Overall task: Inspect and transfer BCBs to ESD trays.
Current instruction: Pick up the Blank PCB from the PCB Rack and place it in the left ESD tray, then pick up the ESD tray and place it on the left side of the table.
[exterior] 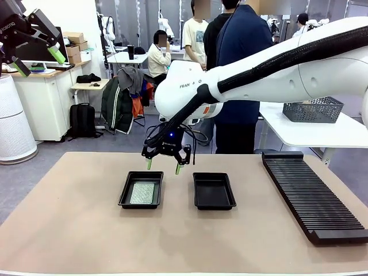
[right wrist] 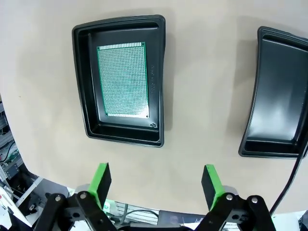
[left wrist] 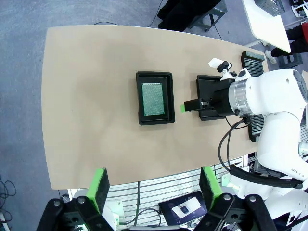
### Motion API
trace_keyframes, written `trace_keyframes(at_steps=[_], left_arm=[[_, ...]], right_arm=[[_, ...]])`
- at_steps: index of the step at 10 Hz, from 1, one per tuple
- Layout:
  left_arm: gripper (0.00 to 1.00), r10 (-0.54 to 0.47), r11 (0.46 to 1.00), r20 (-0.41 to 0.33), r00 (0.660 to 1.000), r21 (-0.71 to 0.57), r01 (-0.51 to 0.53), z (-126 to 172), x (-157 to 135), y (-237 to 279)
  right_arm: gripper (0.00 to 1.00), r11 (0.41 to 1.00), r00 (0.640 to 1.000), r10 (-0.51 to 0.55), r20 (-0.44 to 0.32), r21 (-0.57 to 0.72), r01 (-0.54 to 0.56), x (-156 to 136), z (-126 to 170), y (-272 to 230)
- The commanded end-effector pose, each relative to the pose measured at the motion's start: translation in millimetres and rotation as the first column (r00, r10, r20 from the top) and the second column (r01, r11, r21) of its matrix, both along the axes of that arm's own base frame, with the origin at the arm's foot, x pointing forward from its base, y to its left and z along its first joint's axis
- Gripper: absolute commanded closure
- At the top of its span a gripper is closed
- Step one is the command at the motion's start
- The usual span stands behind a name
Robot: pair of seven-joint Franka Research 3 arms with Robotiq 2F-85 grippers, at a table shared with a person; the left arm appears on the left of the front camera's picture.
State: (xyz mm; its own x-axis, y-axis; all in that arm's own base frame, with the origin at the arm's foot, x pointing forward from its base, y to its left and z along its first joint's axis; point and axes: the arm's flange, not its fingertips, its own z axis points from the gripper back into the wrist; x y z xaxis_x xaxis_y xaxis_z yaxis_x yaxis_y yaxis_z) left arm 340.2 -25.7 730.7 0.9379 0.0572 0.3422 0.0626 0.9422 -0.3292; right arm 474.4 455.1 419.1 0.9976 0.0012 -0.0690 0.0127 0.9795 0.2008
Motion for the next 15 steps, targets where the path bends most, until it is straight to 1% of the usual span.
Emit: trace_keyframes(at_steps=[1, 15], left_arm=[[0.0, 0.005, 1.0, -0.005, 1.0, -0.007, -0.005, -2.5, -1.2, 0.5], [0.0, 0.005, 1.0, -0.005, 1.0, -0.007, -0.005, -2.5, -1.2, 0.5]], right_arm=[[0.0, 1.0, 1.0, 0.0, 0.002, 0.003, 0.0, -2.7, 0.5, 0.2], [0.0, 1.0, 1.0, 0.0, 0.002, 0.003, 0.0, -2.7, 0.5, 0.2]])
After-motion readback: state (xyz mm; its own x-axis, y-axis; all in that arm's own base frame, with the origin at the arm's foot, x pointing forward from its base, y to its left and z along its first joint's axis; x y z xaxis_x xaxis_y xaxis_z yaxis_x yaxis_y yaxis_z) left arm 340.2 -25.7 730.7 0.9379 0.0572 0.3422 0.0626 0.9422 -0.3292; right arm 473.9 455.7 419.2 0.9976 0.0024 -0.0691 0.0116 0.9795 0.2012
